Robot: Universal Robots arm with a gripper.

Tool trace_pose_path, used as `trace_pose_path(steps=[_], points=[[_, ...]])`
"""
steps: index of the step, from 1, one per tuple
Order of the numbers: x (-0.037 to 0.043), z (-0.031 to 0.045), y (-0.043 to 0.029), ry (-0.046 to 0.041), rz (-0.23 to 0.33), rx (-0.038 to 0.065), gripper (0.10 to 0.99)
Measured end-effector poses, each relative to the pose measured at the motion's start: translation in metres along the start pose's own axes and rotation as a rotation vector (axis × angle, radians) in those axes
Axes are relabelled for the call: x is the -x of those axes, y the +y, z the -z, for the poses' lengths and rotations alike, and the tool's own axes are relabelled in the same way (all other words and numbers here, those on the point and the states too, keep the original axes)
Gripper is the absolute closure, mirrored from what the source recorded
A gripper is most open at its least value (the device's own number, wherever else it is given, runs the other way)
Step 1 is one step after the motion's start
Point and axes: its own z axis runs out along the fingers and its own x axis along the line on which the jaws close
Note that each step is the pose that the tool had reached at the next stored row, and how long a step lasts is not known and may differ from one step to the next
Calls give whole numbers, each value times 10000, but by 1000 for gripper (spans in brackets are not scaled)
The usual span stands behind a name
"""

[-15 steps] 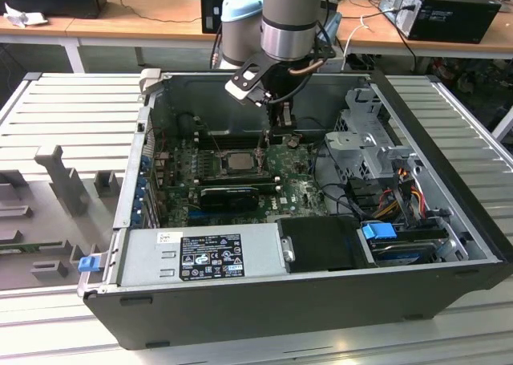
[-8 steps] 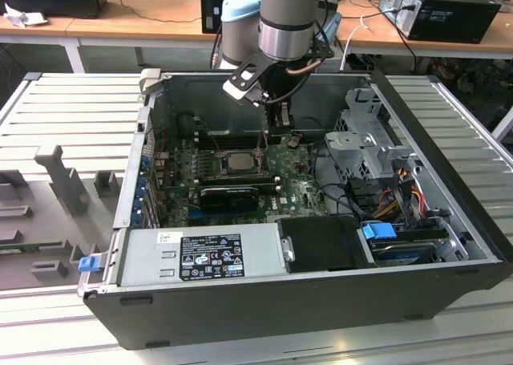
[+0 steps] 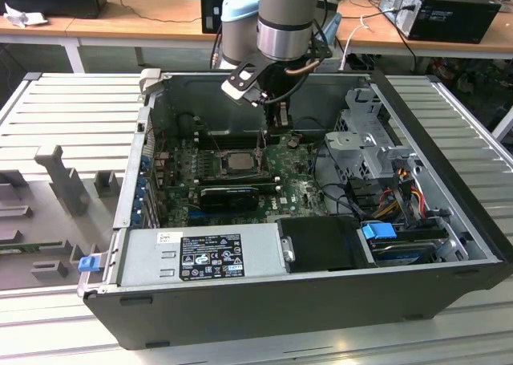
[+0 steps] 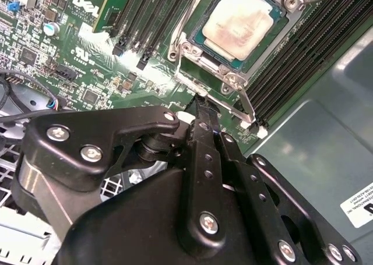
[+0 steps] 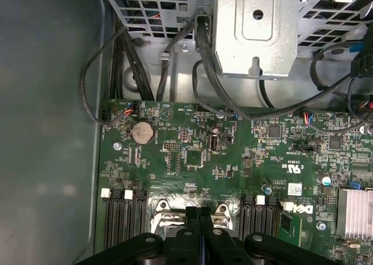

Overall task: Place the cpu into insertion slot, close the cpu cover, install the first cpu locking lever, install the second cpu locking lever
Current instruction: 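Close the cpu cover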

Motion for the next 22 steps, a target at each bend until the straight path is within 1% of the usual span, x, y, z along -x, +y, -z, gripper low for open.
trace_pose_path(steps=[22], points=[[-3,1,-69,-1,0,0,980]])
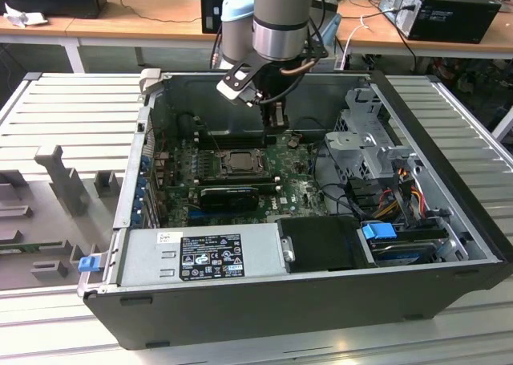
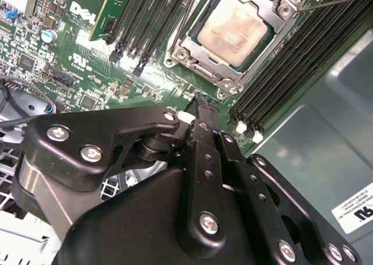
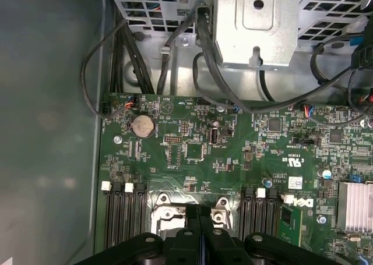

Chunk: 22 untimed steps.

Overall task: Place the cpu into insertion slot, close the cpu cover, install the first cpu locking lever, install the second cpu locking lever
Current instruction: 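Close the cpu cover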

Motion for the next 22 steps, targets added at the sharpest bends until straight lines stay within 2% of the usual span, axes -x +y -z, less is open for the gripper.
trace_pose_path(steps=[7,11,14,15,20,22], points=[[-2,-28,-48,0,2,10,980],[-5,-158,-141,3,17,9,980],[-10,-200,-262,11,61,-121,980],[-12,-207,-301,12,69,-144,980],[-15,-210,-366,14,73,-146,980],[-17,-209,-414,14,74,-147,980]])
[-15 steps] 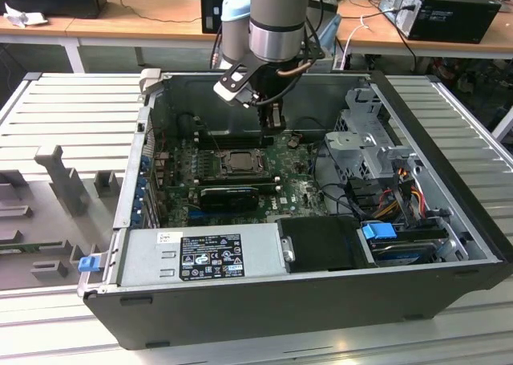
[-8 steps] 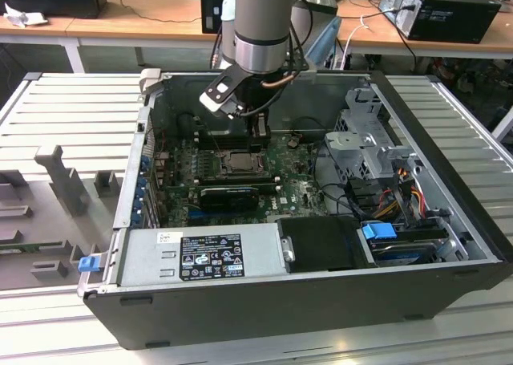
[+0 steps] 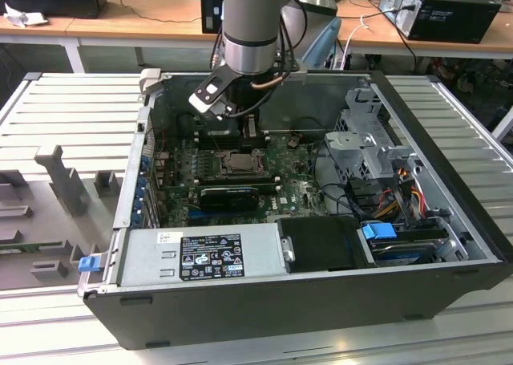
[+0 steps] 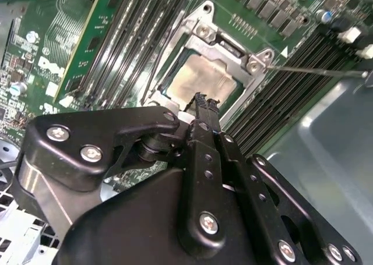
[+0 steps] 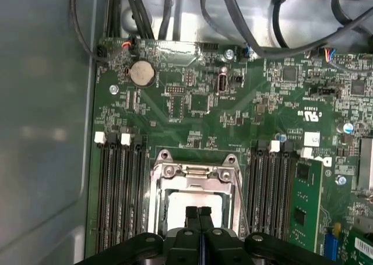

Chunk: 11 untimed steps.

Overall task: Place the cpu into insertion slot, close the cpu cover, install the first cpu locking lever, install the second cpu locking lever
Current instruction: 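Close the cpu cover, then install the first cpu locking lever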

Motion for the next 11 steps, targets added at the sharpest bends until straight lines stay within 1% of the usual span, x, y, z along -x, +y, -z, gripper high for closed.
trace_pose_path(steps=[2,5,9,11], points=[[-2,1,-41,-1,-1,-1,980],[-4,1,-70,0,-1,0,980],[-4,3,-85,-1,1,0,980],[-6,44,-85,1,0,0,980]])
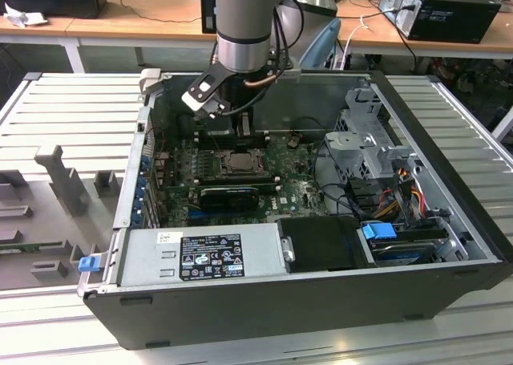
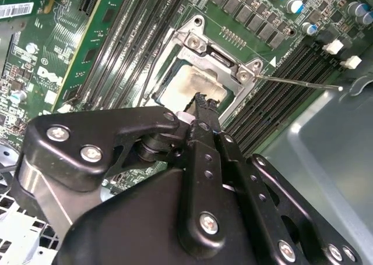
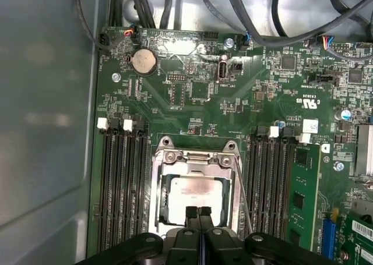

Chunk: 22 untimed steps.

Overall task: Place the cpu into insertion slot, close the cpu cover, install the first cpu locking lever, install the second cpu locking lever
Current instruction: 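Install the first cpu locking lever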

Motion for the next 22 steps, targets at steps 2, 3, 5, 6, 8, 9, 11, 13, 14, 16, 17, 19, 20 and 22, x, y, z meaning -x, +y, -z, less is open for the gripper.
trace_pose_path(steps=[2,3,5,6,8,9,11,13,14,16,17,19,20,22], points=[[0,29,0,-1,-1,-1,980],[0,55,1,-1,0,-1,980],[-1,91,1,-1,0,-1,980],[-1,104,2,-1,0,0,980],[-1,156,2,-1,-1,-1,980],[-2,170,3,-2,0,-1,980],[-2,215,3,-1,0,0,980],[-2,251,4,-1,0,-1,980],[-3,275,4,-1,-1,-1,980],[-3,311,5,-1,0,-1,980],[-4,322,5,-1,0,-1,980],[-4,322,5,3,111,-1,980],[-4,322,5,4,226,-3,980],[-4,322,5,10,643,-8,980]])
